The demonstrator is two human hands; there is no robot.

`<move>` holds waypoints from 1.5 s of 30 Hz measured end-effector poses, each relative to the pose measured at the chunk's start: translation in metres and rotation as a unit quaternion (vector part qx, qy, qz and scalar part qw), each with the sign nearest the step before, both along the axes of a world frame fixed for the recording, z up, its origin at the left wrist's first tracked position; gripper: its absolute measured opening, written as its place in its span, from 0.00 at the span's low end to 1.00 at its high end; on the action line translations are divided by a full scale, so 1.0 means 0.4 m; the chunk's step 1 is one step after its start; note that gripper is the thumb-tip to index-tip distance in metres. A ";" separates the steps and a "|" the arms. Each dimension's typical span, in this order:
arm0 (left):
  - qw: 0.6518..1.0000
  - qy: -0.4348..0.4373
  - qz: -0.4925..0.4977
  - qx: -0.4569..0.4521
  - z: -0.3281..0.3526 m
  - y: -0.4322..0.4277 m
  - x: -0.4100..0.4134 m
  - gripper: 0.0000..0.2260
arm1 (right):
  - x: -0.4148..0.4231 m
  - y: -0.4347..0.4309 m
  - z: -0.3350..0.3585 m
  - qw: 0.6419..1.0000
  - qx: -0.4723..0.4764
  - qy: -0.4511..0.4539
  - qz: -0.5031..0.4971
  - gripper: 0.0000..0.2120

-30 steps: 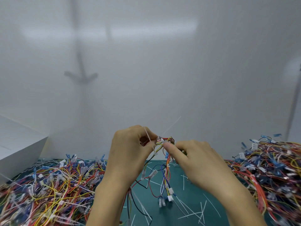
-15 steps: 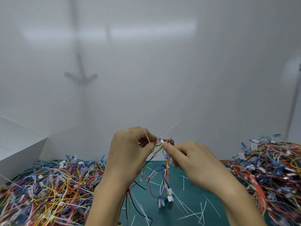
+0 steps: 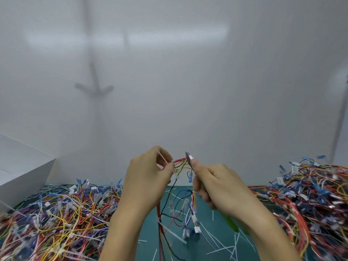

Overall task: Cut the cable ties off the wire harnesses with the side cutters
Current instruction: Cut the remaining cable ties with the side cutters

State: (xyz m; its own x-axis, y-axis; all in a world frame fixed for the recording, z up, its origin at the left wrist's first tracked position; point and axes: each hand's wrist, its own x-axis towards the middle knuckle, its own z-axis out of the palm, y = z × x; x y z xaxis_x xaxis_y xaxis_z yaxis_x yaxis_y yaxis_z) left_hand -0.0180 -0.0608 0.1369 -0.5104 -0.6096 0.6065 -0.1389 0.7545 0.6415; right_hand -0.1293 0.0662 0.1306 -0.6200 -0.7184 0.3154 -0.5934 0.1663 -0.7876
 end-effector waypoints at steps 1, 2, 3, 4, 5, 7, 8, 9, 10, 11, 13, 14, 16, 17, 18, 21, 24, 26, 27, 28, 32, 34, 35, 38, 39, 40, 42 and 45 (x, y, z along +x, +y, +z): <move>1.000 -0.004 -0.001 0.023 -0.002 -0.003 0.000 0.05 | 0.000 -0.002 0.000 1.000 -0.009 -0.011 0.001 0.32; 0.999 -0.001 -0.011 0.052 -0.004 -0.006 0.000 0.05 | 0.000 -0.003 0.001 1.000 -0.015 -0.018 0.002 0.33; 0.996 0.012 -0.029 0.089 -0.005 -0.008 0.001 0.06 | 0.001 -0.003 0.003 0.999 -0.020 -0.026 0.008 0.33; 0.989 0.032 -0.052 0.131 -0.006 -0.009 0.001 0.06 | 0.002 -0.003 0.005 0.999 -0.026 -0.042 0.018 0.33; 0.980 0.056 -0.075 0.174 -0.005 -0.011 0.002 0.07 | 0.002 -0.004 0.006 0.997 -0.034 -0.064 0.031 0.32; 0.955 0.103 -0.116 0.254 -0.004 -0.015 0.004 0.08 | 0.005 -0.003 0.008 0.992 -0.053 -0.100 0.054 0.27; 0.940 0.119 -0.136 0.289 -0.002 -0.017 0.005 0.09 | 0.008 -0.004 0.008 0.992 -0.056 -0.097 0.060 0.22; 0.928 0.127 -0.155 0.314 -0.001 -0.019 0.006 0.09 | 0.010 -0.006 0.006 0.993 -0.054 -0.084 0.060 0.17; 0.919 0.129 -0.174 0.329 -0.001 -0.022 0.008 0.10 | 0.014 -0.008 0.003 0.995 -0.050 -0.067 0.056 0.14; 0.912 0.130 -0.191 0.339 -0.001 -0.024 0.010 0.11 | 0.018 -0.011 0.000 0.996 -0.050 -0.052 0.048 0.11; 0.899 0.139 -0.217 0.354 -0.002 -0.029 0.013 0.15 | 0.023 -0.017 -0.006 0.997 -0.064 -0.032 0.027 0.10; 0.895 0.145 -0.223 0.358 -0.003 -0.032 0.013 0.15 | 0.025 -0.020 -0.007 0.997 -0.073 -0.027 0.019 0.11; 0.887 0.154 -0.233 0.368 -0.004 -0.034 0.012 0.16 | 0.029 -0.023 -0.006 0.996 -0.082 -0.023 0.011 0.13; 0.879 0.162 -0.241 0.379 -0.003 -0.034 0.010 0.16 | 0.029 -0.023 -0.003 0.996 -0.082 -0.025 0.011 0.14; 0.869 0.171 -0.250 0.392 -0.001 -0.034 0.009 0.17 | 0.030 -0.021 0.000 0.996 -0.079 -0.028 0.018 0.16; 0.850 0.188 -0.273 0.409 0.004 -0.030 0.006 0.22 | 0.036 -0.011 0.012 0.998 -0.058 -0.002 0.040 0.27; 0.844 0.206 -0.271 0.414 0.006 -0.028 0.006 0.24 | 0.040 0.001 0.016 0.995 0.011 0.102 -0.001 0.36; 0.850 0.212 -0.259 0.408 0.005 -0.030 0.005 0.22 | 0.042 0.007 0.015 0.986 0.043 0.156 -0.030 0.29; 0.854 0.213 -0.251 0.403 0.004 -0.031 0.004 0.21 | 0.045 0.008 0.016 0.981 0.056 0.183 -0.044 0.25; 0.859 0.213 -0.243 0.398 0.002 -0.033 0.004 0.20 | 0.047 0.009 0.016 0.973 0.069 0.212 -0.057 0.23; 0.885 0.202 -0.210 0.362 -0.001 -0.037 0.008 0.20 | 0.044 0.004 0.010 0.943 0.096 0.301 -0.101 0.20; 0.891 0.195 -0.205 0.355 -0.001 -0.034 0.009 0.19 | 0.046 0.001 0.007 0.935 0.103 0.323 -0.106 0.19; 0.895 0.192 -0.201 0.350 -0.001 -0.033 0.010 0.19 | 0.046 -0.001 0.006 0.933 0.104 0.329 -0.106 0.19; 0.907 0.177 -0.193 0.331 0.000 -0.029 0.011 0.18 | 0.045 -0.005 0.002 0.930 0.096 0.336 -0.109 0.19; 0.910 0.173 -0.190 0.325 0.000 -0.027 0.010 0.18 | 0.043 -0.007 0.001 0.929 0.092 0.340 -0.112 0.19; 0.913 0.169 -0.188 0.321 0.000 -0.026 0.010 0.19 | 0.041 -0.007 -0.001 0.928 0.089 0.343 -0.114 0.19; 0.917 0.163 -0.186 0.312 0.001 -0.024 0.009 0.19 | 0.039 -0.007 -0.002 0.929 0.081 0.343 -0.115 0.20; 0.927 0.150 -0.178 0.295 -0.002 -0.027 0.010 0.19 | 0.035 -0.004 -0.001 0.933 0.072 0.336 -0.109 0.22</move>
